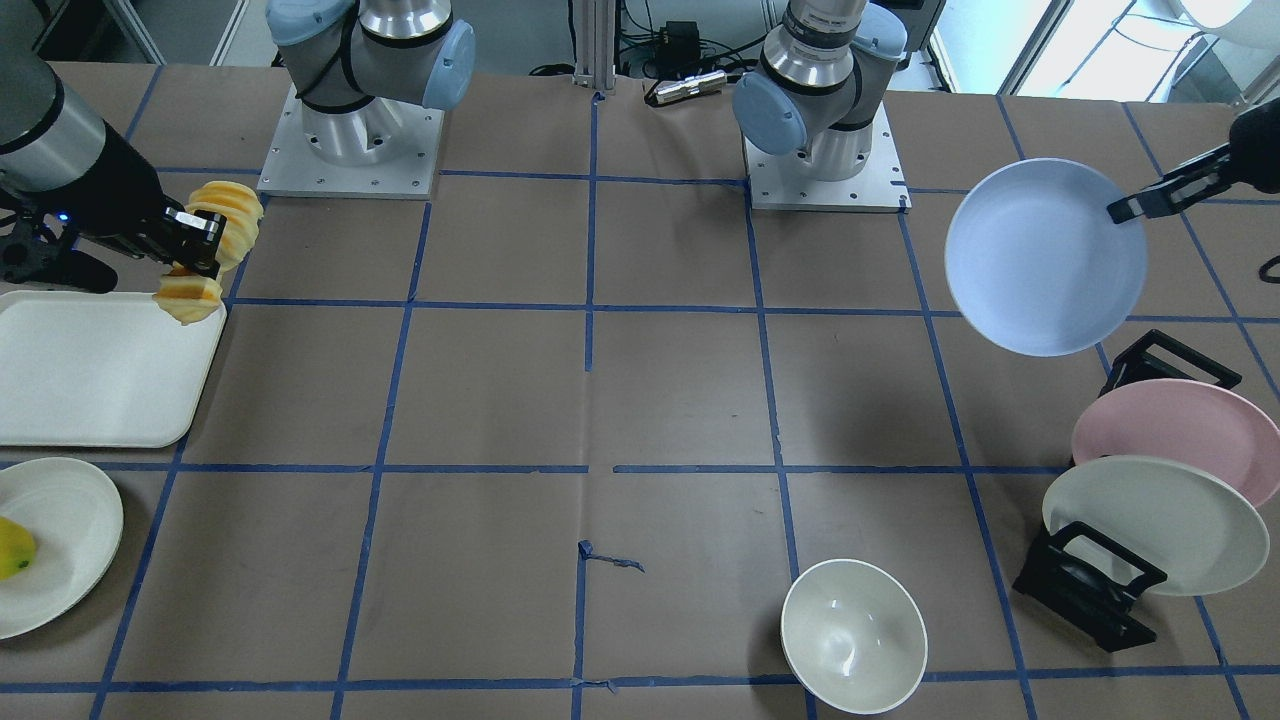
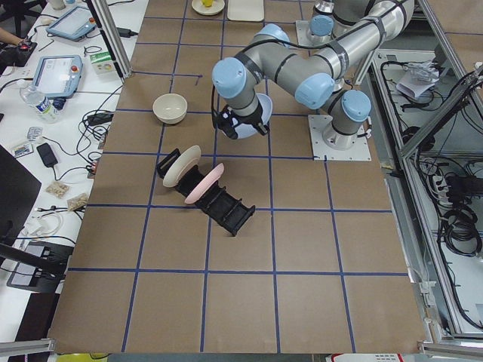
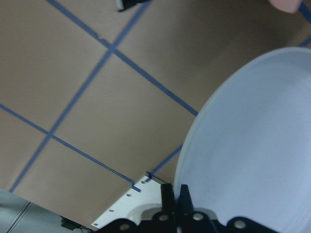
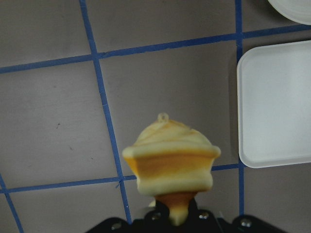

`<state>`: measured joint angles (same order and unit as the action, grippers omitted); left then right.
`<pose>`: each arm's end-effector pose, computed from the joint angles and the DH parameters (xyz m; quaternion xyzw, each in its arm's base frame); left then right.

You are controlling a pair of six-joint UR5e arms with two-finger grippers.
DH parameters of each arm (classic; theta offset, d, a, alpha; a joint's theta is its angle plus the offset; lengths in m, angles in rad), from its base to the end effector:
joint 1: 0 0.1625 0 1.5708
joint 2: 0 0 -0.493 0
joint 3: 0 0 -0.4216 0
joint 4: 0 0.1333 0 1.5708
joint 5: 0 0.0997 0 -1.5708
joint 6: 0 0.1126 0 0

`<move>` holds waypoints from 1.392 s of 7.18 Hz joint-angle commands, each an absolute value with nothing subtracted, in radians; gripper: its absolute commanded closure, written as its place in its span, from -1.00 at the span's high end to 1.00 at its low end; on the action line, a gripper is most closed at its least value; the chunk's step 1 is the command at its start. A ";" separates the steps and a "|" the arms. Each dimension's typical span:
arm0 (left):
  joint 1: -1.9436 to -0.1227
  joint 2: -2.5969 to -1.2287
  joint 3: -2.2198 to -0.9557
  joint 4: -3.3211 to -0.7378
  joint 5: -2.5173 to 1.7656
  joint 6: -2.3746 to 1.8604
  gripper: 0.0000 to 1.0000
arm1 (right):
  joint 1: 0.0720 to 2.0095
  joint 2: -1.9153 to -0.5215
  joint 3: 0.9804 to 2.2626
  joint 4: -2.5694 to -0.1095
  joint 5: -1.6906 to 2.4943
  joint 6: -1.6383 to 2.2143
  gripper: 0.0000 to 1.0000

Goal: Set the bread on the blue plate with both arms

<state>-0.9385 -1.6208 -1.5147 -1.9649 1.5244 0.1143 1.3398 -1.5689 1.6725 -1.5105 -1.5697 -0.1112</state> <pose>0.1814 -0.4819 0.5156 0.2556 -0.9471 -0.1712 0.0915 0.0153 -0.5175 0.4845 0.0597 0.9949 0.0806 0.0145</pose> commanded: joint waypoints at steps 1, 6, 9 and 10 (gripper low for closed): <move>-1.243 -1.582 -1.525 -1.845 1.399 -0.028 -1.00 | 1.419 -1.571 1.675 -1.514 -1.568 -0.051 -1.00; -1.615 -1.704 -1.944 -0.949 1.243 -0.462 -1.00 | 1.442 -1.571 1.680 -1.520 -1.511 -0.031 -1.00; -1.659 -1.836 -2.046 -0.673 1.243 -0.440 -1.00 | 1.472 -1.549 1.683 -1.540 -1.483 -0.005 -1.00; -1.676 -1.889 -2.045 -0.669 1.256 -0.440 -1.00 | 1.503 -1.508 1.681 -1.622 -1.482 0.017 -1.00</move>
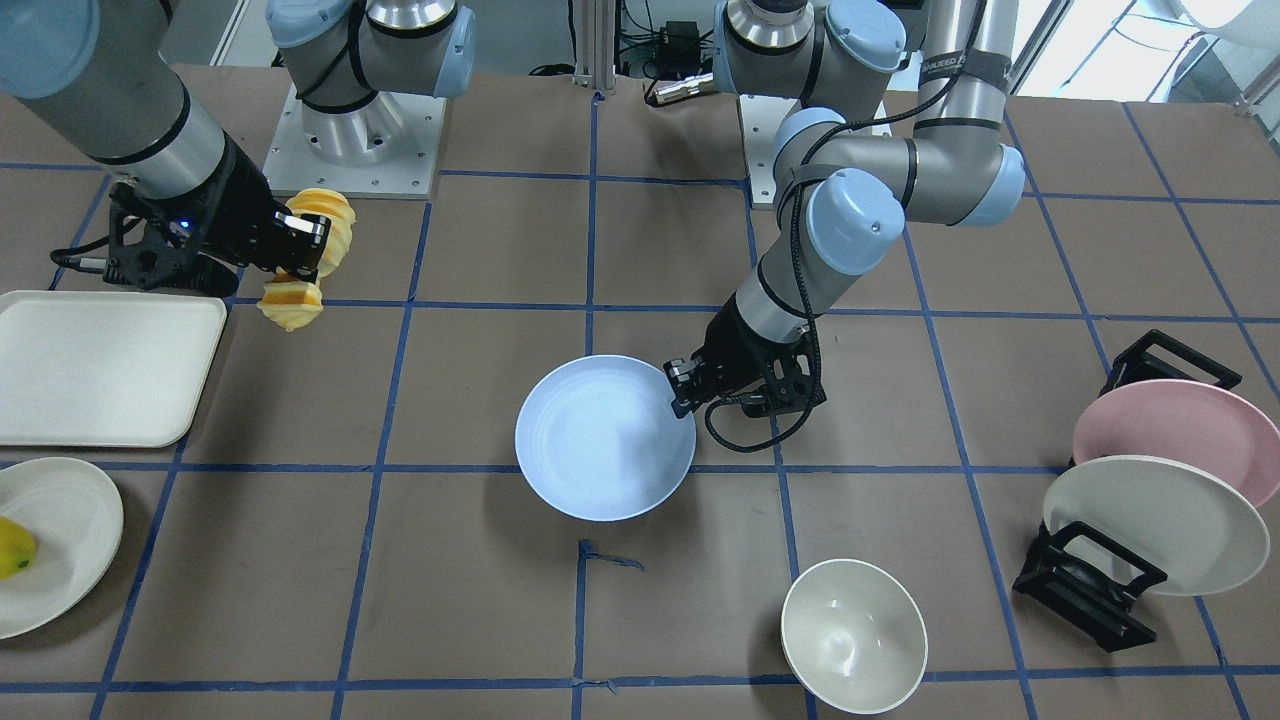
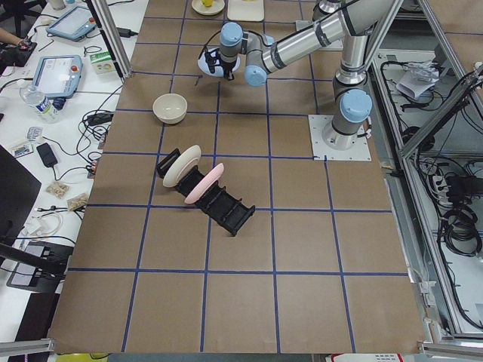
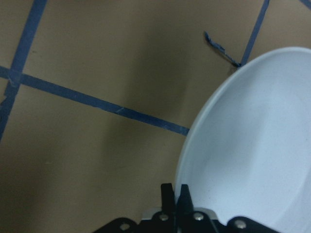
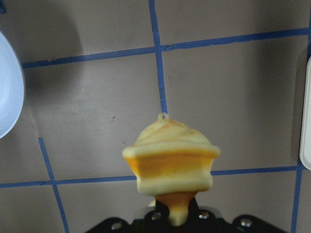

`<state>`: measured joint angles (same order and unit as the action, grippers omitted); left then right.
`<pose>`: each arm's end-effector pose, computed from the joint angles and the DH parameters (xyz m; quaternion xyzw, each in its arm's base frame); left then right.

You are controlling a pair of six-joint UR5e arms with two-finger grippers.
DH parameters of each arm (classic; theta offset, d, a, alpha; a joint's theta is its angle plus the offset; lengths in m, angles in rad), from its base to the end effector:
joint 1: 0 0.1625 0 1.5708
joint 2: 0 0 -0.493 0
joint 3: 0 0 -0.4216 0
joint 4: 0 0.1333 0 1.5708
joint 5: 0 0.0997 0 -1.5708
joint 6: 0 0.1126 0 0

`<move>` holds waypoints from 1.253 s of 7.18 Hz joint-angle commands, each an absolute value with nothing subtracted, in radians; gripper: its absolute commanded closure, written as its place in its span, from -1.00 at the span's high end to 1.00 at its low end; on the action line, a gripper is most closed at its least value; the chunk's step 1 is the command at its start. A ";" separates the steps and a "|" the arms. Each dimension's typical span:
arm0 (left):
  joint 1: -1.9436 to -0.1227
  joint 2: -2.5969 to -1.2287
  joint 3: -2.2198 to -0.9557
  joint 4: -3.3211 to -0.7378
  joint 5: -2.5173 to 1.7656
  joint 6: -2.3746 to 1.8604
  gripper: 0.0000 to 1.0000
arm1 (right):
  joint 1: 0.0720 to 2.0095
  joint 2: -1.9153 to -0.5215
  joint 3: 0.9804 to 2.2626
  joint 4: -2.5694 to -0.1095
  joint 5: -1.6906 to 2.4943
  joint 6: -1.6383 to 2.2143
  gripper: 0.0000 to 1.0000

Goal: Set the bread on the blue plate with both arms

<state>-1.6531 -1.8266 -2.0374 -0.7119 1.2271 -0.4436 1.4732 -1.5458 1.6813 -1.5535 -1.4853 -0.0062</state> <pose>-0.2162 -0.5383 0.2692 0.1651 -0.9691 0.0205 0.1822 0.0924 -0.5230 0.4723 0.0488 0.9950 0.0739 0.0465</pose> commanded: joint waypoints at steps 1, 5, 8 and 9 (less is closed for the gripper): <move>-1.690 -1.919 -2.043 -0.666 1.256 -0.440 -1.00 | 1.572 -1.462 1.680 -1.649 -1.482 0.085 -1.00; -1.690 -1.875 -1.958 -0.706 1.301 -0.417 1.00 | 1.701 -1.367 1.683 -1.835 -1.483 0.282 -1.00; -1.661 -1.778 -1.558 -1.422 1.444 -0.315 1.00 | 1.816 -1.252 1.675 -1.997 -1.483 0.377 -1.00; -1.629 -1.754 -1.487 -1.516 1.469 -0.301 1.00 | 1.859 -1.197 1.675 -2.066 -1.482 0.429 -1.00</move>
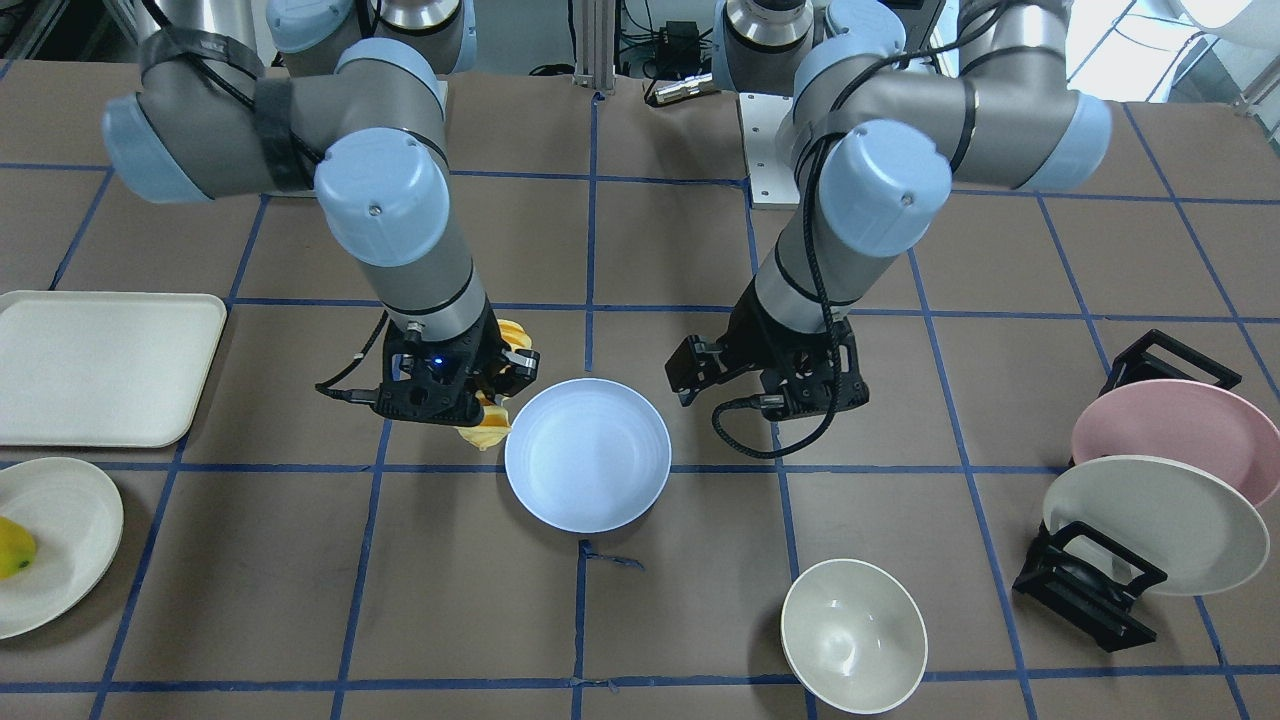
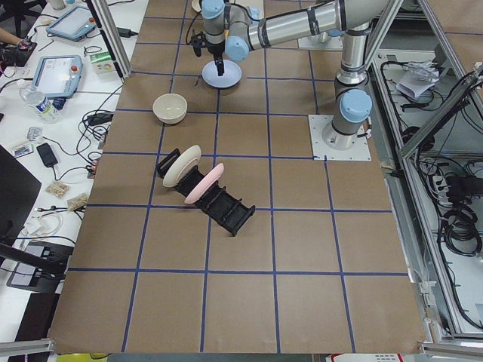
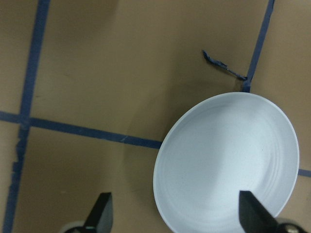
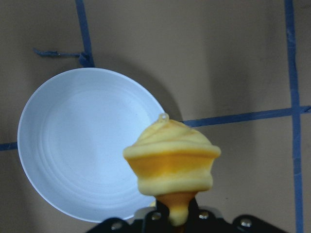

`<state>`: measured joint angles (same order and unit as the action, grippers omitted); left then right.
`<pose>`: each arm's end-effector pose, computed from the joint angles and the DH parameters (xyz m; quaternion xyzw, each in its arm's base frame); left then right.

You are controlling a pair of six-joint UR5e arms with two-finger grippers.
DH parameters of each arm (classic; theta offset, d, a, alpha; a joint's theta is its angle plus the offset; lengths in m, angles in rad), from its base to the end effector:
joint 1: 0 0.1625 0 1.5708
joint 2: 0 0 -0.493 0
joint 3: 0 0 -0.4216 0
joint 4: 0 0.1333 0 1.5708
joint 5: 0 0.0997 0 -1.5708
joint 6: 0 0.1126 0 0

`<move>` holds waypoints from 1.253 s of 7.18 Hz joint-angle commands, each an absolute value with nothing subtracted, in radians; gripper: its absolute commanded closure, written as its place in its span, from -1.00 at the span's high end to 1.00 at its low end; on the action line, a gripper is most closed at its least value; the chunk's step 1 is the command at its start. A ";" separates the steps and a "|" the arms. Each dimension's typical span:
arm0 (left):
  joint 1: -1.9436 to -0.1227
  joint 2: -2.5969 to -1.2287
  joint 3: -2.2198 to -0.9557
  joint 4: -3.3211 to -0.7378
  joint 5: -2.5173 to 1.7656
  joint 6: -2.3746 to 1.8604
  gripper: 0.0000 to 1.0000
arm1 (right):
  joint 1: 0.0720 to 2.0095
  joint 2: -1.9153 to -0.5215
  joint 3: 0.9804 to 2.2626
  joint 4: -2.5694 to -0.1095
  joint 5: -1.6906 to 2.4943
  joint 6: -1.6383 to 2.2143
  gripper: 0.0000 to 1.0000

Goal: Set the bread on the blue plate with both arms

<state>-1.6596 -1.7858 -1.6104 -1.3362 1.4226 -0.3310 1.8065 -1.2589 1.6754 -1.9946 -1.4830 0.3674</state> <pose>-0.2035 -0.5949 0.4246 0.1212 -0.9898 -0.0252 0.0703 0.2881 -0.5863 0.3497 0.0656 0.9969 0.0096 0.0430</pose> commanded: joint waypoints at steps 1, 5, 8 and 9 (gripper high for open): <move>-1.625 -1.724 -1.474 -1.564 1.504 -0.272 1.00 | 1.911 -1.156 1.675 -2.104 -1.483 0.489 -1.00; -1.612 -1.658 -1.482 -1.618 1.548 -0.087 1.00 | 1.953 -1.030 1.684 -2.345 -1.486 0.497 0.00; -1.611 -1.652 -1.482 -1.608 1.548 -0.083 1.00 | 1.938 -1.048 1.686 -2.342 -1.500 0.486 1.00; -1.609 -1.654 -1.482 -1.608 1.546 -0.081 1.00 | 1.930 -1.084 1.686 -2.332 -1.500 0.483 1.00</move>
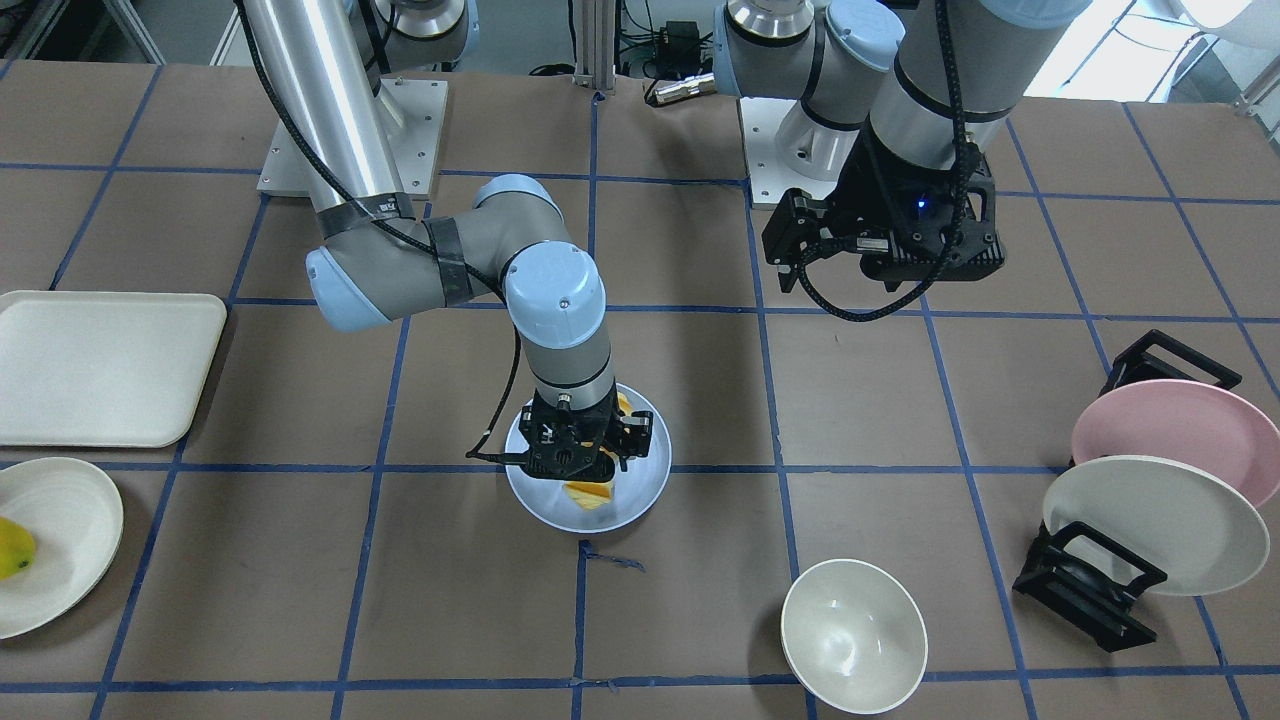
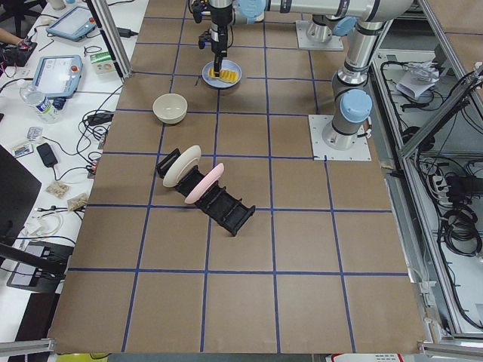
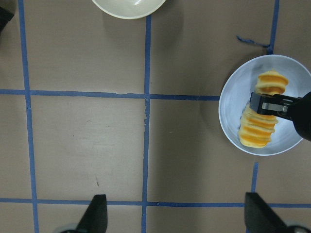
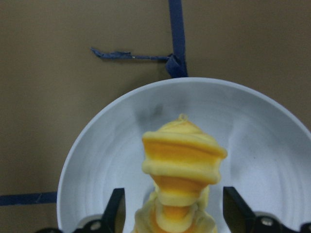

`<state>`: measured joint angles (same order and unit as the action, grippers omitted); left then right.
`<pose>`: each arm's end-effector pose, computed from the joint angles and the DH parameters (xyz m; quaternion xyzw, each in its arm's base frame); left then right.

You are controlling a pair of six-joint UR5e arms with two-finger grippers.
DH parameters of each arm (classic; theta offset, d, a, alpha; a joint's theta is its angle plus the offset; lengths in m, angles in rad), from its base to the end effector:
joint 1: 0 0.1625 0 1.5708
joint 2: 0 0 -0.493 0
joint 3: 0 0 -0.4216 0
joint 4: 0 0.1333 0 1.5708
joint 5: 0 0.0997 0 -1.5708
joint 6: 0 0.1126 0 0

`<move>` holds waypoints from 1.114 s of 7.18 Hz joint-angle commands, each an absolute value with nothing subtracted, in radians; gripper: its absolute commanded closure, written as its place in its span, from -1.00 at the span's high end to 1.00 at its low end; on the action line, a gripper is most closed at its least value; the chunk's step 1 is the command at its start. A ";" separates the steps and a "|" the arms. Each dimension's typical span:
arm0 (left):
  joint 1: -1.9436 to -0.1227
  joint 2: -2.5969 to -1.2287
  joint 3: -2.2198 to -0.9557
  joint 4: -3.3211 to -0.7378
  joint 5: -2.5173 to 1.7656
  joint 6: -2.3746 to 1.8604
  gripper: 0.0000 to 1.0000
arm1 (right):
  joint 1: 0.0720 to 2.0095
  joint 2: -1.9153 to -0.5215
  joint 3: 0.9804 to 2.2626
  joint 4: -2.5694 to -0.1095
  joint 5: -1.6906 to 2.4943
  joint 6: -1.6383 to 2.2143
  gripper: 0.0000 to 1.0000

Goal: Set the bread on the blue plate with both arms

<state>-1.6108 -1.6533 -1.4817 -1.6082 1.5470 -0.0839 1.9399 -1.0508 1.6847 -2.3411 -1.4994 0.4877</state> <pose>-0.1582 -0.5525 0.5410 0.0221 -0.9996 -0.0161 0.0109 0.3839 -0.6007 0.2429 0.0567 0.9954 -0.0472 0.0607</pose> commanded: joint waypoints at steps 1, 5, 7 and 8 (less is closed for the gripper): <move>-1.609 -1.654 -1.482 -1.608 1.546 -0.081 1.00 | 1.912 -1.107 1.680 -2.289 -1.503 0.483 1.00; -1.609 -1.654 -1.482 -1.601 1.546 -0.086 1.00 | 1.755 -1.335 1.677 -1.987 -1.505 0.334 1.00; -1.608 -1.654 -1.482 -1.601 1.546 -0.092 1.00 | 1.611 -1.470 1.683 -1.811 -1.503 0.170 1.00; -1.608 -1.654 -1.482 -1.601 1.546 -0.091 1.00 | 1.562 -1.542 1.686 -1.705 -1.506 0.141 1.00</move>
<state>-1.6082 -1.6536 -1.4822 -1.6015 1.5462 -0.0897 1.6314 -1.4544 1.6816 -1.8280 -1.5045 0.2009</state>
